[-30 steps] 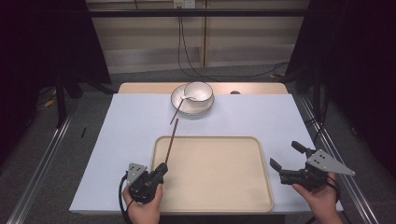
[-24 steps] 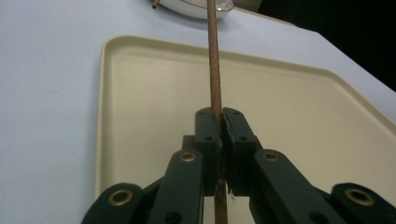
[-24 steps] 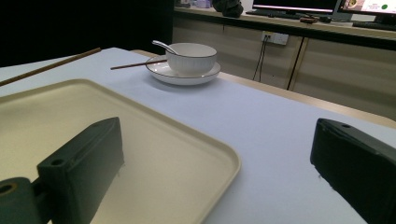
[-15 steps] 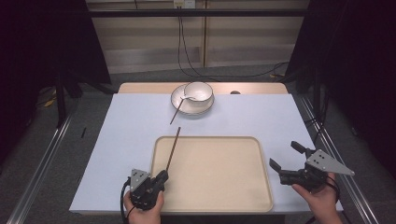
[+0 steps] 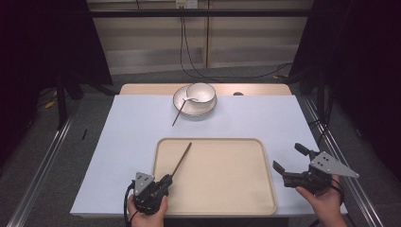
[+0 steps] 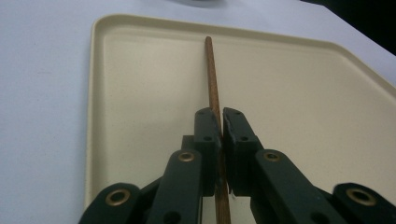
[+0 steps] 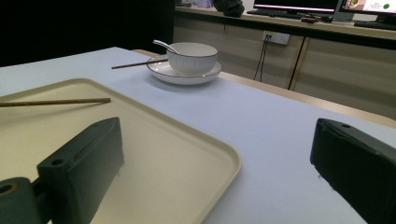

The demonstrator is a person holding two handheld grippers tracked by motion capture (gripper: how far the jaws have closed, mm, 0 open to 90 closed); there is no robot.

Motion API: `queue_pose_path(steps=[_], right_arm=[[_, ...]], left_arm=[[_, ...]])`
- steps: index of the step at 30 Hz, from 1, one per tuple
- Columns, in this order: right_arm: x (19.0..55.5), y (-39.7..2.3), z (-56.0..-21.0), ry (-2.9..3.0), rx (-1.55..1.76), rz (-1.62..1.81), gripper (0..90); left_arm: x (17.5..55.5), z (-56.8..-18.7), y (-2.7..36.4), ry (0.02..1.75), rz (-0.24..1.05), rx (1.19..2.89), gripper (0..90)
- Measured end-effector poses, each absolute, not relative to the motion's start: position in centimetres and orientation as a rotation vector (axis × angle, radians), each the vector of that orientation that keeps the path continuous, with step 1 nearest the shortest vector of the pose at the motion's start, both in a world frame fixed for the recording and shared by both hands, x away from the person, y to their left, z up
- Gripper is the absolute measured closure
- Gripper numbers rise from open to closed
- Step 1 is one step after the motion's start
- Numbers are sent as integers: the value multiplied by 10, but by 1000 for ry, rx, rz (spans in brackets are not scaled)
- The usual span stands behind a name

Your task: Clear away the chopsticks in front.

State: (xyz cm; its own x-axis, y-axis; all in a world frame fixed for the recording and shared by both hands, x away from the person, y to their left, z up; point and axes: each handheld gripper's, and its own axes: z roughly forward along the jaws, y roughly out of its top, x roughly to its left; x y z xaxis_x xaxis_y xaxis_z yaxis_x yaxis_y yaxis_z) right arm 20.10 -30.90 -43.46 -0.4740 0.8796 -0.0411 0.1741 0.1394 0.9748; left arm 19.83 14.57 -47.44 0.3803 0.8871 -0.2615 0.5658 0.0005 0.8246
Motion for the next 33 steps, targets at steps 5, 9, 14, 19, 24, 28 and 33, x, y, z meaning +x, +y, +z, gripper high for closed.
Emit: queue_pose_path(steps=[5, 9, 14, 19, 24, 28, 33], right_arm=[[201, -308, -435, 1772, 1014, 1375, 23], [201, -308, -435, 1775, 1018, 1377, 23], [201, -308, -435, 1774, 1015, 1376, 23], [201, -308, -435, 1775, 1007, 1378, 24], [201, -309, -435, 1777, 1016, 1381, 24], [201, -309, -435, 1772, 1015, 1377, 24], [201, -310, -435, 1771, 1013, 1381, 23]], left_arm=[[200, -477, 145, 1302, 419, 1693, 842], [201, -477, 144, 1304, 419, 1691, 832], [201, -478, 143, 1304, 423, 1691, 824], [204, -474, 142, 1273, 438, 1681, 748], [217, -467, 140, 1236, 463, 1660, 594], [234, -458, 136, 1202, 462, 1657, 474], [256, -442, 132, 1152, 474, 1632, 327]])
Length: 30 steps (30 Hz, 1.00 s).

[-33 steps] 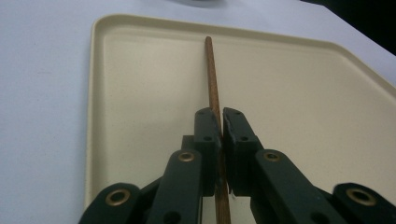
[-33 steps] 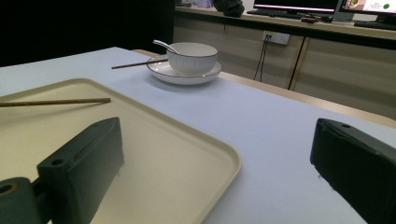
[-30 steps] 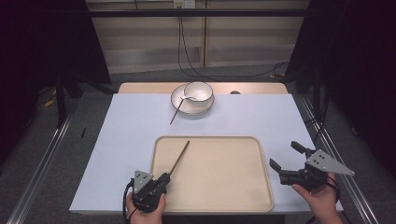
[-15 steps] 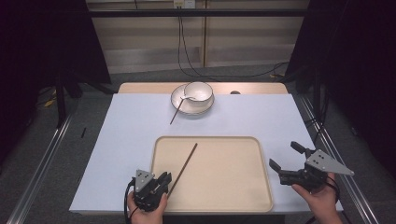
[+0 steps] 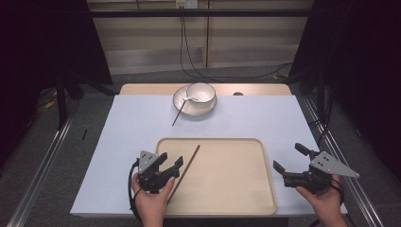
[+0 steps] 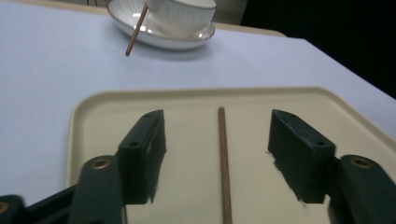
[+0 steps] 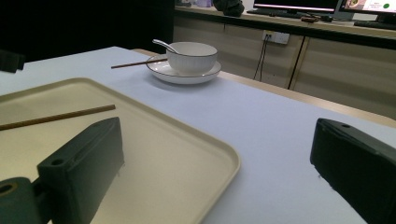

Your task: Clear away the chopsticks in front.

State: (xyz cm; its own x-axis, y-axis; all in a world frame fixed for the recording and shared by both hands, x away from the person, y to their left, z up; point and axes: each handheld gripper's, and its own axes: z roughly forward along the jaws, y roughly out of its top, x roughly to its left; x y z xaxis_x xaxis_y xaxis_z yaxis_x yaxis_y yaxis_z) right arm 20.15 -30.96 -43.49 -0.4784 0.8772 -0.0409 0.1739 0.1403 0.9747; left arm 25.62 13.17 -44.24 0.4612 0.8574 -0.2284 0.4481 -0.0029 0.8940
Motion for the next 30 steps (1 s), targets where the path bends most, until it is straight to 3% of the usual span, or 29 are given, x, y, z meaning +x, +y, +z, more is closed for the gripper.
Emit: queue_pose_path(steps=[4, 10, 30], right_arm=[[202, -310, -435, 1777, 1007, 1381, 24], [202, -311, -435, 1774, 1016, 1378, 24], [202, -313, -435, 1777, 1022, 1378, 24]], left_arm=[[282, -431, 130, 1147, 507, 1624, 232], [312, -426, 133, 1157, 525, 1635, 195], [386, -434, 122, 1167, 559, 1737, 159]])
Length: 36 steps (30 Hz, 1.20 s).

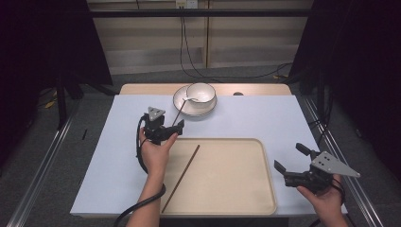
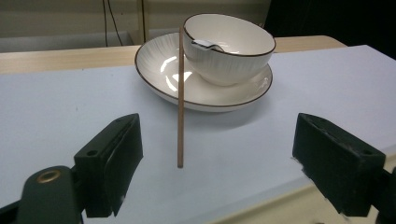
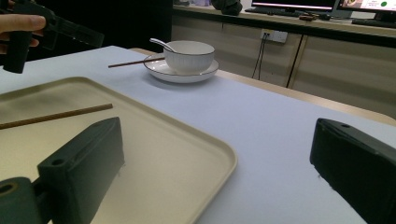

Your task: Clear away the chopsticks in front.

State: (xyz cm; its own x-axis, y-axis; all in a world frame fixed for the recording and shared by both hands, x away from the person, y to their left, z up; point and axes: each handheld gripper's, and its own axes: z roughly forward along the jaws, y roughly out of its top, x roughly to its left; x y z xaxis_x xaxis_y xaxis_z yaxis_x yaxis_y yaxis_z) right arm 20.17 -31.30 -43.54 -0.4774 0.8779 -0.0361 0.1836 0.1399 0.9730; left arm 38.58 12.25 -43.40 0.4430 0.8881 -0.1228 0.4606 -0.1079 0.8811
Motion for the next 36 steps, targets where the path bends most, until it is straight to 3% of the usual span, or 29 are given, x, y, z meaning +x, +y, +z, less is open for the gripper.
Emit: queue_pose_path(steps=[14, 18, 22, 36], right_arm=[[201, -313, -435, 1765, 1026, 1369, 25], [202, -314, -435, 1764, 1030, 1373, 24], [202, -314, -436, 1765, 1029, 1367, 24], [202, -317, -437, 1769, 1031, 1369, 25]], left_arm=[[427, -449, 120, 1201, 569, 1801, 178], [436, -451, 117, 1190, 552, 1805, 236], [446, -454, 113, 1158, 581, 1846, 357], [474, -457, 105, 1127, 572, 1873, 571]])
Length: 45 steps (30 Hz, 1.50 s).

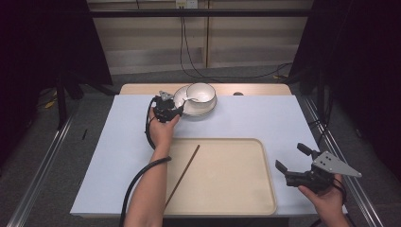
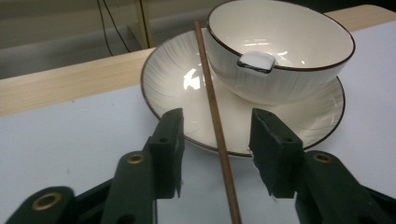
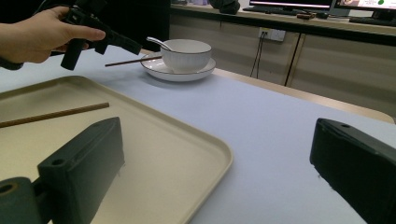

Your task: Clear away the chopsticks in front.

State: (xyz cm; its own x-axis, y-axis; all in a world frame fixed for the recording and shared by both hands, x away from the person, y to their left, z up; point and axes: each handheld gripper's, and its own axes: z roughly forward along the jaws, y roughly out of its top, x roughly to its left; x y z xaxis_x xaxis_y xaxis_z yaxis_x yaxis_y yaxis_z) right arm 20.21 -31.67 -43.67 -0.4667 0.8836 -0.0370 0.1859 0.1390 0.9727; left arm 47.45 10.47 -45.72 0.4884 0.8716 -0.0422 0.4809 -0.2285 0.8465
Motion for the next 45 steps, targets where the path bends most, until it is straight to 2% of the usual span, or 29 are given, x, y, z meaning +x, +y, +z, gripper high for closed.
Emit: queue_pose_path(steps=[1, 2, 12, 26, 34, 45], right_arm=[[202, -317, -437, 1769, 1031, 1369, 25], [202, -317, -437, 1767, 1032, 1371, 24], [202, -318, -437, 1763, 1032, 1369, 24], [202, -318, -436, 1770, 1032, 1366, 25], [201, -318, -436, 1765, 1031, 1366, 24], [202, -316, -437, 1770, 1023, 1365, 25]], left_arm=[[475, -458, 103, 1135, 565, 1875, 571], [475, -458, 103, 1141, 557, 1885, 628], [467, -463, 107, 1166, 534, 1911, 690], [469, -472, 115, 1209, 492, 1926, 853], [454, -464, 124, 1225, 477, 1871, 855], [414, -464, 146, 1225, 460, 1812, 859]])
